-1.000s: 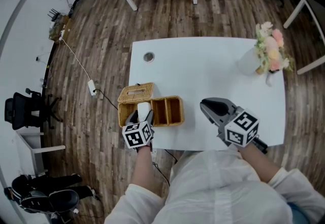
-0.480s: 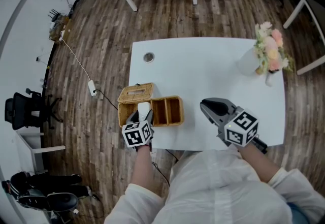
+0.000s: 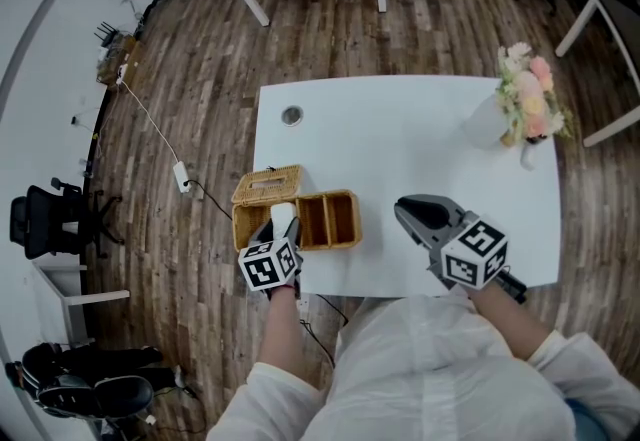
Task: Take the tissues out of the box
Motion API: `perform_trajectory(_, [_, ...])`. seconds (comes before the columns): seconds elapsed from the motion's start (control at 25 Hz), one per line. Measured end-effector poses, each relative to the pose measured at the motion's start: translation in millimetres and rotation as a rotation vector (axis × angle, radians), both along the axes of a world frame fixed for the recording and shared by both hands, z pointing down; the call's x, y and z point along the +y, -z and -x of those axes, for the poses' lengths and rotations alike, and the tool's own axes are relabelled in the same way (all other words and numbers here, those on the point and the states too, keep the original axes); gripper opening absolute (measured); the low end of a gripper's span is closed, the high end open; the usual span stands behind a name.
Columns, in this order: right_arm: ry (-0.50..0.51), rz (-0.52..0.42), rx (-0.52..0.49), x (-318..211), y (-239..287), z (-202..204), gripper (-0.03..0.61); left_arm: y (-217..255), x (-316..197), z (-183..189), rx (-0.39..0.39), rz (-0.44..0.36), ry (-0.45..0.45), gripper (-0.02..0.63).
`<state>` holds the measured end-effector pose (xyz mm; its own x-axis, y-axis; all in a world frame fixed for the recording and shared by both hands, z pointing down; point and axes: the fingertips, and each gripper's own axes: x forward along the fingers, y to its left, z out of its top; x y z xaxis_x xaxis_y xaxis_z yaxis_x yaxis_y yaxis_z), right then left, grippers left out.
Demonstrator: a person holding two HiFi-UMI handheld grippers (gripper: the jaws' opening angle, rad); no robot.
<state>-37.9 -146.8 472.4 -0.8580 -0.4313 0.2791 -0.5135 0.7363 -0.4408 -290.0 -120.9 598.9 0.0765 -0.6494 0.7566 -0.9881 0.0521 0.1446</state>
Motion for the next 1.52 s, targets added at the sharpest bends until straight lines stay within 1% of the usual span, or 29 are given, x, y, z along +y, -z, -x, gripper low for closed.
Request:
perform_trajectory(0.36, [-0.008,-0.002,0.009,3.5,2.0,-2.9,0.038,1.8,5.7,9.7,-0.025,0.019,0.002,0.225])
perform_trajectory(0.92, [-0.015,-0.006,0.009,4.0,-2.6,-9.8,0.038,-1.6,5.9,8.2,-0.022,0.024,0.005,0.222])
perform_trajectory(1.32, [-0.013,-0.012,0.000,6.1,-0.4,-9.5,0.038,14.1,7.2,3.3,-0.025,-0.021,0.006,0.222])
perform_trajectory(1.52, [-0.017,-0.015,-0.001,5.5,2.1,-8.1,0.038,28.9,6.4,4.0,-0.024,-0.055,0.008,0.222])
